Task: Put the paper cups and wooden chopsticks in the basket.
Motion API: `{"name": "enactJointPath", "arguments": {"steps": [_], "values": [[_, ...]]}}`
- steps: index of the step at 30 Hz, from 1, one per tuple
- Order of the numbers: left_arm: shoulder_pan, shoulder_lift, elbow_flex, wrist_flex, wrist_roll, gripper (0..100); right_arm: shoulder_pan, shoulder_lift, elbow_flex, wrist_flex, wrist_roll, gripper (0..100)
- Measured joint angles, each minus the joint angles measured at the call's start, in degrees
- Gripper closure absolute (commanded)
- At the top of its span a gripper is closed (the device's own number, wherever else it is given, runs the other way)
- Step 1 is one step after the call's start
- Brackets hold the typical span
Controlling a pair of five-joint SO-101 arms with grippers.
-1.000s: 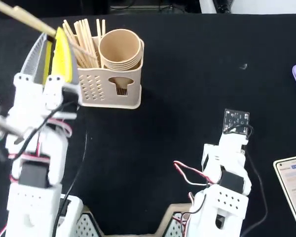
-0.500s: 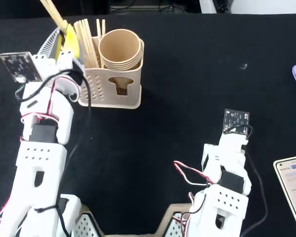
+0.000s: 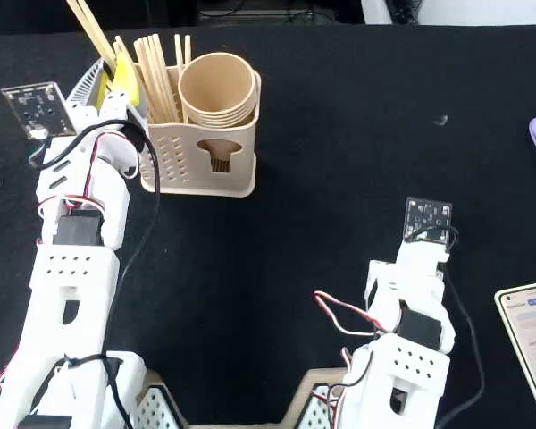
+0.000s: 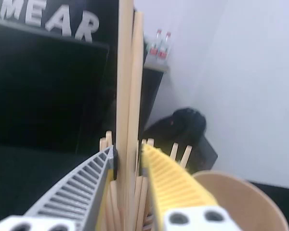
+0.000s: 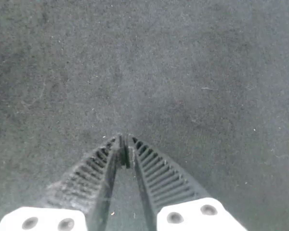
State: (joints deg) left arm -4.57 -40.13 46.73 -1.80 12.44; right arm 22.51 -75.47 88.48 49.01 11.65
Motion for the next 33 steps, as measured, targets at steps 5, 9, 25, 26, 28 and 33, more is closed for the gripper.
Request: {"name": "enactJointPath", "arguments": {"steps": [5,9,25,26,28,33], "values": [[0.00,0.18,-3.60,11.78,0.00,84,0.00,0.00,0.00,0.00,0.00,98.5],[0.00,0.18,-8.09,18.81,0.00,84,0.00,0.00,0.00,0.00,0.00,98.5],[-1.67,-16.53,-23.47,65.93,-5.27,96,0.00,0.00,0.00,0.00,0.00,98.3],[-1.67,-19.16,-22.24,70.15,-7.03,98,0.00,0.00,0.00,0.00,0.00,98.3],[-1.67,-24.62,-17.85,73.93,-10.02,95,0.00,0.00,0.00,0.00,0.00,98.6],[-7.74,-40.09,-0.18,75.69,-16.62,97,0.00,0.00,0.09,0.00,0.00,98.6]]}}
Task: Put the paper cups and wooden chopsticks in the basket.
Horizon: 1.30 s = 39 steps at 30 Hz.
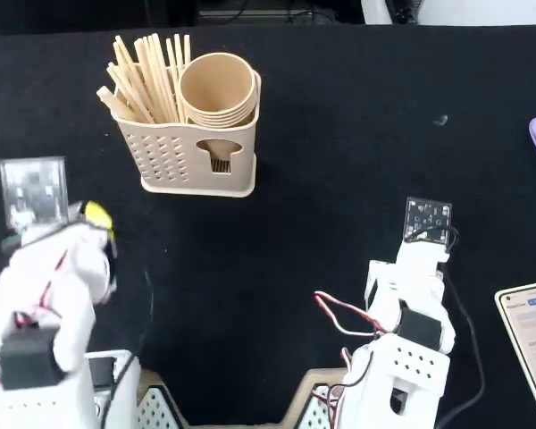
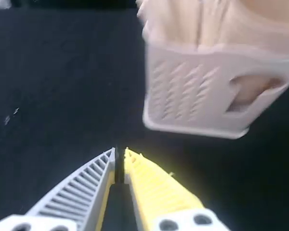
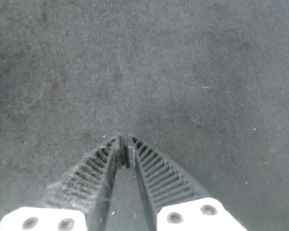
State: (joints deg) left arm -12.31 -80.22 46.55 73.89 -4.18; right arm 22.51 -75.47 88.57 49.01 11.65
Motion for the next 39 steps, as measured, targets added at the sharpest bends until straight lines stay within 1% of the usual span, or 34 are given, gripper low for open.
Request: {"name": "enactJointPath", "arguments": {"steps": [2,6,8,11,16,19,21,24,27,39], "values": [[-3.43,-7.38,7.91,-1.32,-0.97,97,-0.53,0.00,0.00,0.00,0.00,98.6],[-10.37,-22.15,23.56,-5.80,-1.32,97,-7.03,-0.09,1.41,-0.70,-0.09,98.4],[-10.99,-21.54,30.51,-7.91,-1.32,97,-11.87,-0.09,3.78,-2.99,-0.09,98.6],[-11.69,-20.92,36.31,-9.76,-1.49,97,-16.88,-0.09,7.30,-6.42,0.00,98.6],[-9.14,-19.52,43.52,-9.93,-1.49,97,-18.73,-0.09,7.56,-7.47,-0.09,98.3],[-8.26,-19.43,47.12,-9.93,-1.49,97,-18.55,-0.09,7.56,-7.38,-0.09,98.3],[-7.74,-19.25,49.23,-9.85,-1.49,97,-18.73,-0.09,7.38,-5.10,-0.09,98.3],[-7.74,-19.34,49.67,-9.32,-1.49,97,-18.73,-0.09,4.40,3.08,-2.99,98.3],[-7.65,-19.43,49.67,-5.01,-1.49,97,-18.64,-0.09,2.20,11.34,-5.80,98.3],[-7.56,-19.43,49.76,-4.22,-1.49,97,-18.64,-0.44,4.13,9.76,-6.86,98.5]]}}
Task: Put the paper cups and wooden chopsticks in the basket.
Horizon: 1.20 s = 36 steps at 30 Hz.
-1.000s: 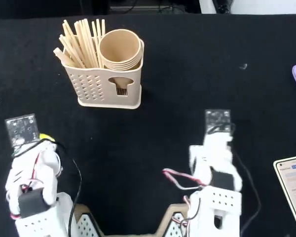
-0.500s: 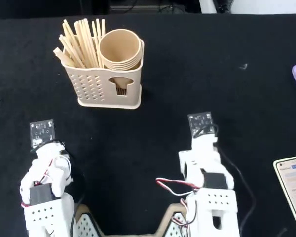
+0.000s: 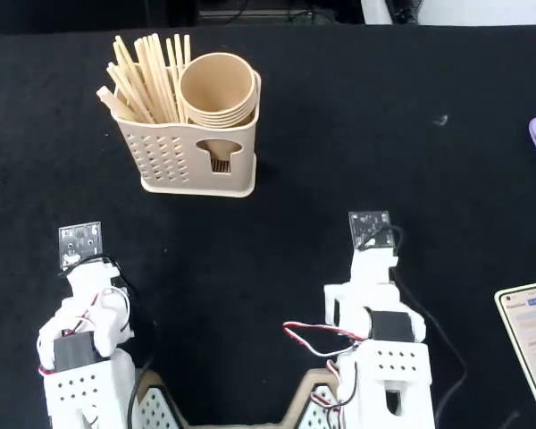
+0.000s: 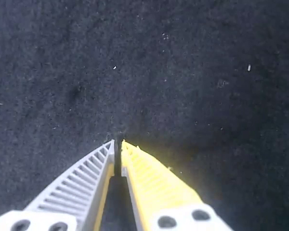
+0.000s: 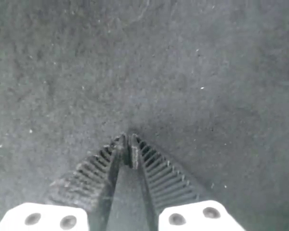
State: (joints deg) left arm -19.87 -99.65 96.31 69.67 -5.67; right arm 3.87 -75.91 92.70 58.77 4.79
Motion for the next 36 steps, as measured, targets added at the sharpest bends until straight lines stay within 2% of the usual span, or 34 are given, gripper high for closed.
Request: {"name": "enactJointPath", "arguments": {"steps": [13,20,24,27,30,32,36], "values": [[0.00,0.00,0.00,0.00,0.00,97,0.00,-0.35,0.44,0.00,0.00,98.5],[0.18,-2.55,0.00,0.70,0.00,97,0.00,-15.56,4.48,0.00,-0.09,98.5],[0.18,-4.40,0.00,0.70,0.09,97,-0.09,-26.29,4.31,5.19,0.00,98.5],[0.18,-4.57,0.00,0.70,0.09,97,-0.09,-27.25,4.31,13.19,0.00,98.5],[0.26,-4.57,0.09,0.70,0.09,97,-0.09,-27.25,4.31,14.77,0.00,98.5],[2.02,-4.57,0.09,0.70,0.09,97,-0.09,-27.25,4.31,15.65,0.00,98.6],[11.25,-4.57,0.09,0.70,0.09,97,0.88,-27.25,4.31,15.91,0.00,98.6]]}}
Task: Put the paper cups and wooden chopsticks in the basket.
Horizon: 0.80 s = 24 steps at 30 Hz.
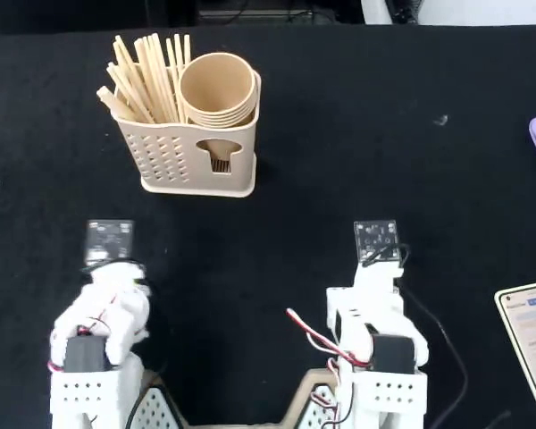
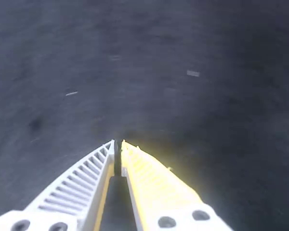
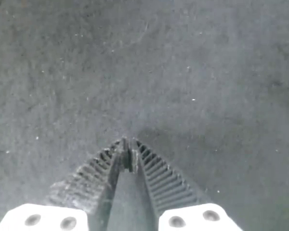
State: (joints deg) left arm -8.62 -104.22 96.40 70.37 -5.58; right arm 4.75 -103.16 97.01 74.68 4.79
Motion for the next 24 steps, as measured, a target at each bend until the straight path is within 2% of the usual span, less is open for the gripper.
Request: {"name": "enactJointPath", "arguments": {"steps": [3,10,24], "values": [[4.22,0.00,0.00,0.00,-0.18,97,1.32,0.00,0.00,0.00,0.00,98.6],[-2.20,0.00,0.00,0.00,0.00,97,2.64,0.00,0.00,0.00,0.00,98.6],[-3.25,0.00,0.00,0.00,0.00,97,2.64,0.00,-0.09,0.00,0.00,98.6]]}}
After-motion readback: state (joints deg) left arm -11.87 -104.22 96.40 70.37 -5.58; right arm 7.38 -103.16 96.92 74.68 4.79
